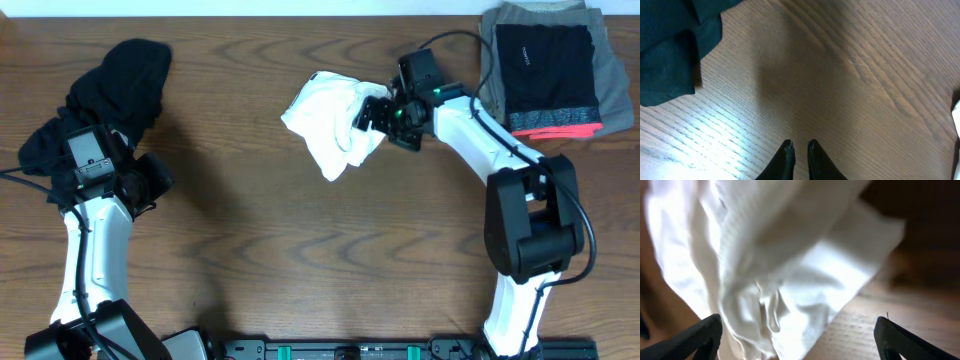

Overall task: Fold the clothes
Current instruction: 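Grasp the white shirt bundle's right edge with the right gripper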

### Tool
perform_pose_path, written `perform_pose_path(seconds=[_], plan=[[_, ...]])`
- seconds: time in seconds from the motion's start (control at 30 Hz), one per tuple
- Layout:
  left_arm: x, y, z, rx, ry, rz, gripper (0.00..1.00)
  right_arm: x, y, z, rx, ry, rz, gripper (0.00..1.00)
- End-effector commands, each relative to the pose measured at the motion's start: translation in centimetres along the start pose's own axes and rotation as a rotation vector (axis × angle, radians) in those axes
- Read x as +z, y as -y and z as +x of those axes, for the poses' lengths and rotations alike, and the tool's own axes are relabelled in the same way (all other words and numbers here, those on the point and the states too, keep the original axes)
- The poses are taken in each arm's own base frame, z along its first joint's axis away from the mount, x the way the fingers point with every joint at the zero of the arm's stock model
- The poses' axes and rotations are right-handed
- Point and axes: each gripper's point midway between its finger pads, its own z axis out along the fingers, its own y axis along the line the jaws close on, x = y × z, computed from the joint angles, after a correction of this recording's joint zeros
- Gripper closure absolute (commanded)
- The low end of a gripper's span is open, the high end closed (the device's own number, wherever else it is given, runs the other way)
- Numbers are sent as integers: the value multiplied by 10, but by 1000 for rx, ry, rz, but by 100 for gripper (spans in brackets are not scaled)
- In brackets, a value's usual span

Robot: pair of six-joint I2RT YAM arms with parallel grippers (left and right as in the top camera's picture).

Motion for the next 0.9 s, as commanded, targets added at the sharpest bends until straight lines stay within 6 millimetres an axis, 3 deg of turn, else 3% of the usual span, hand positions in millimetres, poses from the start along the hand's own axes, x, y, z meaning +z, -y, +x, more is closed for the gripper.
perform_pose_path(seconds=[0.0, 0.27, 0.5, 0.87], plan=[[-1, 3, -4, 5, 6, 5, 87, 2, -6, -4, -24, 72, 51, 5], [-1, 3, -4, 5, 5, 5, 87, 21, -10, 3, -64, 137, 150, 4], [-1, 2, -3, 5, 2, 4, 87, 38, 6, 4, -51, 148, 222, 4], [0, 1, 0, 3, -8, 1, 87, 31, 42, 12, 26, 80, 312, 1]])
